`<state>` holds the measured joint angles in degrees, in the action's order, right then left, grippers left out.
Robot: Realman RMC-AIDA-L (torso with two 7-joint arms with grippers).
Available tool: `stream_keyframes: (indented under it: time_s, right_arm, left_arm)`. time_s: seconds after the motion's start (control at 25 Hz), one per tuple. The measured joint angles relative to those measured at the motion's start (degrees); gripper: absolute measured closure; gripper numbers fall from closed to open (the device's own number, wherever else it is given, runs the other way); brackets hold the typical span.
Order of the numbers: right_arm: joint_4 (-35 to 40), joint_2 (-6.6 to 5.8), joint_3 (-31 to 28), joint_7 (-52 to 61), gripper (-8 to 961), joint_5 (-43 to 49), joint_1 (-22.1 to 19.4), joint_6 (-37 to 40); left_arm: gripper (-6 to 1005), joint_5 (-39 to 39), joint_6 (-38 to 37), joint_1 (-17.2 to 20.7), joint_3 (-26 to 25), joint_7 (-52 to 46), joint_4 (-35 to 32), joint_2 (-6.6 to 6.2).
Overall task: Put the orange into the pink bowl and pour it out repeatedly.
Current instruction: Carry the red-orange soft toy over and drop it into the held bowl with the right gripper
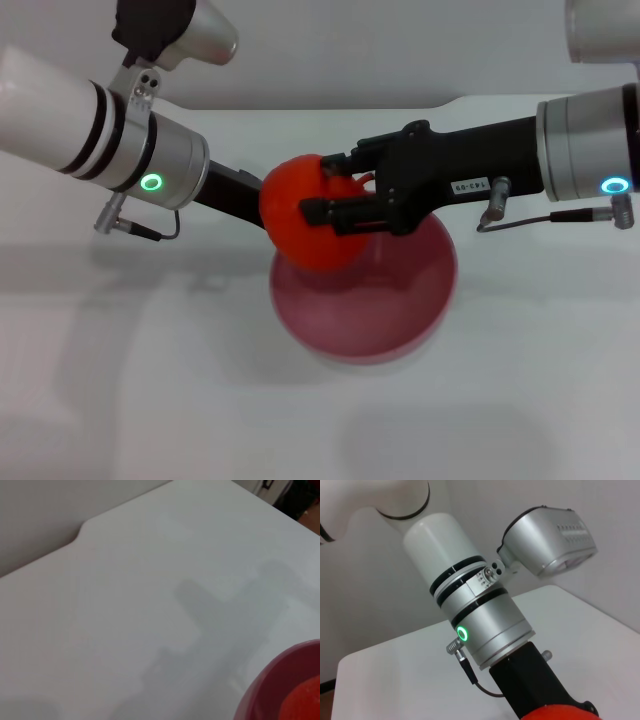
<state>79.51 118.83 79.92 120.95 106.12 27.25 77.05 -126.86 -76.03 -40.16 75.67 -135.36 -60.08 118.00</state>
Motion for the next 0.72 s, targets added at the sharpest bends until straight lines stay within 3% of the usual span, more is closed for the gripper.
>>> stream_keyframes:
  time_s: [0.2,0.28,0.4,0.72]
  right_arm:
    - [5.0,0.2,0.5,0.2,395,-0.3,-2.5,0.4]
    - [6.1,0.25,0.3,0.3,365,-0.3,-3.0,0.8]
    - [7.0,0.26,-0.2,0.4,319,-0.4,-3.2,1.8]
    - [8.2,0.56,-1.9,-1.6,319,-1.2,-4.6,0.9]
  left_arm:
    - [955,-0.6,1.3,0.2,-1.1,0.0,0.3,-0.46]
    - [955,-3.0,1.6,0.1,-4.4,0.0,0.3,-0.66]
    - [955,-3.7,1.7,0.1,-5.4,0.0,0.3,-0.66]
    - [955,-4.2,3.6,0.5,-5.8,0.1,0.4,-0.85]
